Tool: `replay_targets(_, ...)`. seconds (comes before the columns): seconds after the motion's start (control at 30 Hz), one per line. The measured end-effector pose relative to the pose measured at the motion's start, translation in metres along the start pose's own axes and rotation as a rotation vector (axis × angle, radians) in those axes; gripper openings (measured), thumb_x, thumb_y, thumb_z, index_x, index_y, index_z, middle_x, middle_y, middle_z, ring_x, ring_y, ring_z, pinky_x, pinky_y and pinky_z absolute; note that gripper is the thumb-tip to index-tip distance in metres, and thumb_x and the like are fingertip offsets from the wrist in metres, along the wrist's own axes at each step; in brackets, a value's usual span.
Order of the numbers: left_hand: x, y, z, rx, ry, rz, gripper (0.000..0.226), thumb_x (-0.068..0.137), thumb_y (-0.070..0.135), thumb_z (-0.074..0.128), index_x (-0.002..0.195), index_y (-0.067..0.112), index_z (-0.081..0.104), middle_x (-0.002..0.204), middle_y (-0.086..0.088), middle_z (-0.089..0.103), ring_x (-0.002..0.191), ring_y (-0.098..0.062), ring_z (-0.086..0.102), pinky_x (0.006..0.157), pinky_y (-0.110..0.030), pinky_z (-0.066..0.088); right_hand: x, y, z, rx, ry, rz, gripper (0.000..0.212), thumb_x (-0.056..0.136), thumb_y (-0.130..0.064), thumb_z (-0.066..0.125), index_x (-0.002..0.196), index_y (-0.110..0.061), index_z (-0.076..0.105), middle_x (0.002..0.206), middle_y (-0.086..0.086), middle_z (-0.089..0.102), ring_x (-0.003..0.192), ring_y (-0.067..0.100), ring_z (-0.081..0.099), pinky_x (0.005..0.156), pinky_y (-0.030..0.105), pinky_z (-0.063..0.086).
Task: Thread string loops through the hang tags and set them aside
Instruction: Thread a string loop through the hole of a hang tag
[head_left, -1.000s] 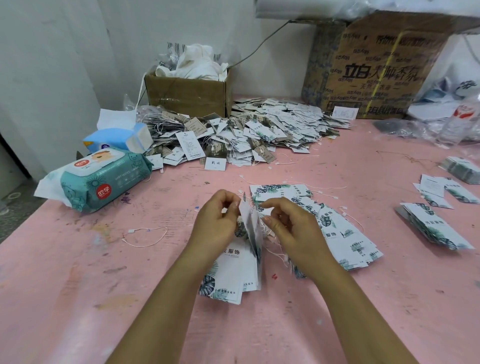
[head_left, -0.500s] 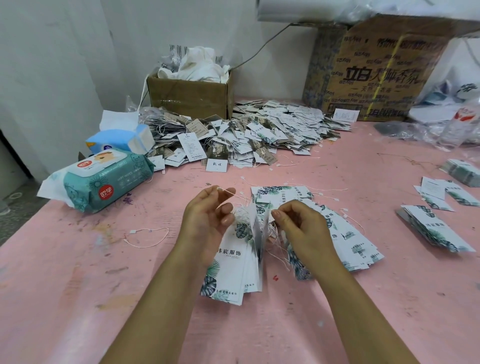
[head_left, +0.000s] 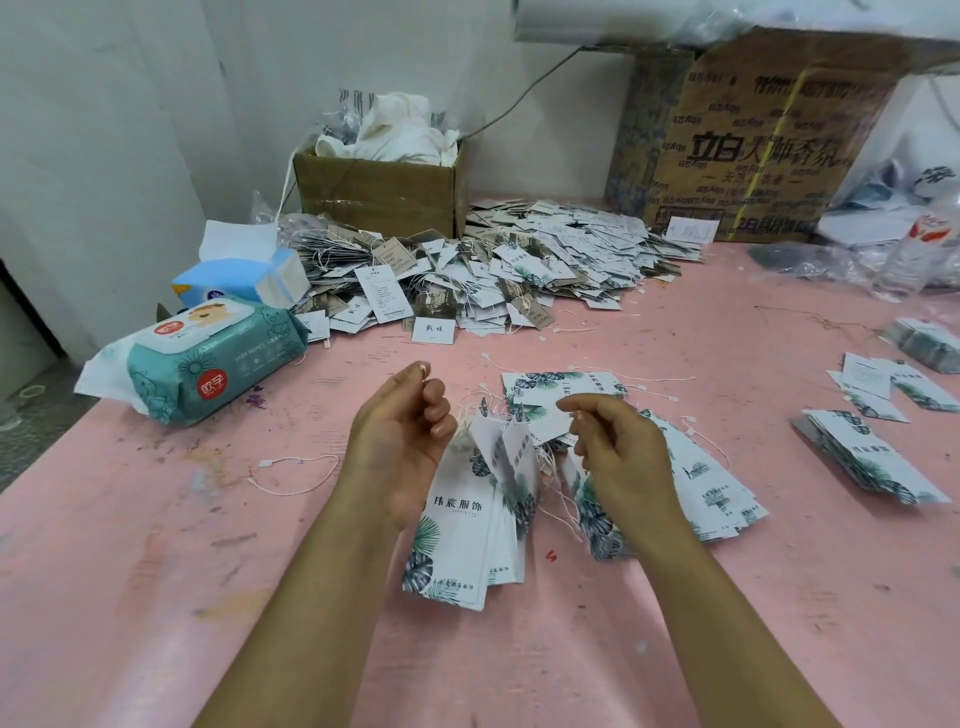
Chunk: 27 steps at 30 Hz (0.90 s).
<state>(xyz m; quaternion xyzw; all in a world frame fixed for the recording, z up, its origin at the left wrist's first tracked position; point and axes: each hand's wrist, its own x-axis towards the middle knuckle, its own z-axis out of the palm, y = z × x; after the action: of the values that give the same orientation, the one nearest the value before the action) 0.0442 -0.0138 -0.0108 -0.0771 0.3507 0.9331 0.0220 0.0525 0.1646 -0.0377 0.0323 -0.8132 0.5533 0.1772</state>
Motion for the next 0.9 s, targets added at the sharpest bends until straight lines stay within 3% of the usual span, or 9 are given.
replay_targets(0.1,-0.001,-0.002,-0.001,0.113,0.003,0.088,0.006,0.085,0.006,0.055,0.087,0.009,0.060,0.064,0.001,0.065,0.056,-0.005,0.057,0.051,-0.013,0.047,-0.001,-0.003,-0.001,0.083,0.033,-0.013,0.030,0.090,-0.001,0.054,0.093,-0.029,0.063,0.072,-0.006,0.059,0.064,0.009,0.053,0.063,0.023,0.047)
replay_targets(0.17,-0.001,-0.003,-0.002,0.137,-0.020,0.118,0.015,0.074,0.007,0.060,0.090,0.007,0.063,0.068,0.001,0.068,0.060,-0.004,0.062,0.055,-0.012,0.050,-0.002,-0.004,-0.001,0.104,0.044,-0.034,0.033,0.088,0.000,0.057,0.089,-0.033,0.061,0.075,-0.005,0.062,0.065,0.010,0.056,0.065,0.024,0.049)
replay_targets(0.27,-0.001,-0.004,-0.001,0.154,-0.041,0.149,0.023,0.065,0.007,0.063,0.088,0.007,0.066,0.068,0.001,0.069,0.061,-0.004,0.063,0.059,-0.013,0.052,-0.003,-0.006,-0.001,0.126,0.046,-0.042,0.033,0.086,0.001,0.059,0.085,-0.032,0.062,0.073,-0.004,0.066,0.060,0.006,0.058,0.064,0.022,0.051)
replay_targets(0.43,-0.003,-0.004,-0.002,0.255,-0.075,0.193,0.015,0.061,0.009,0.067,0.072,0.015,0.075,0.068,0.002,0.069,0.062,-0.004,0.063,0.060,-0.014,0.052,-0.003,-0.005,-0.001,0.129,0.043,-0.082,0.032,0.084,0.001,0.062,0.081,-0.031,0.064,0.071,-0.008,0.066,0.059,0.003,0.058,0.062,0.018,0.049)
replay_targets(0.53,-0.006,-0.007,0.000,0.461,-0.109,0.240,0.014,0.063,0.010,0.070,0.074,0.018,0.074,0.069,0.006,0.070,0.062,-0.003,0.062,0.058,-0.015,0.051,-0.005,-0.008,0.000,0.099,0.048,-0.143,0.036,0.081,0.001,0.065,0.078,-0.035,0.063,0.076,-0.016,0.064,0.070,-0.001,0.059,0.065,0.014,0.047)
replay_targets(0.67,-0.010,-0.013,0.004,0.653,-0.165,0.307,0.017,0.073,0.001,0.071,0.078,0.017,0.071,0.068,0.007,0.071,0.061,-0.001,0.061,0.057,-0.013,0.047,-0.007,-0.014,0.003,0.084,0.008,-0.223,0.034,0.080,-0.001,0.067,0.080,-0.035,0.065,0.074,-0.019,0.064,0.072,0.005,0.059,0.067,0.025,0.050)
replay_targets(0.9,-0.013,-0.017,0.006,0.827,-0.223,0.342,0.023,0.076,0.003,0.073,0.071,0.026,0.072,0.069,0.005,0.070,0.067,-0.012,0.058,0.066,-0.027,0.048,-0.010,-0.015,0.007,0.123,-0.045,-0.217,0.023,0.081,-0.003,0.066,0.089,-0.025,0.068,0.084,-0.001,0.067,0.078,0.017,0.062,0.069,0.037,0.050)
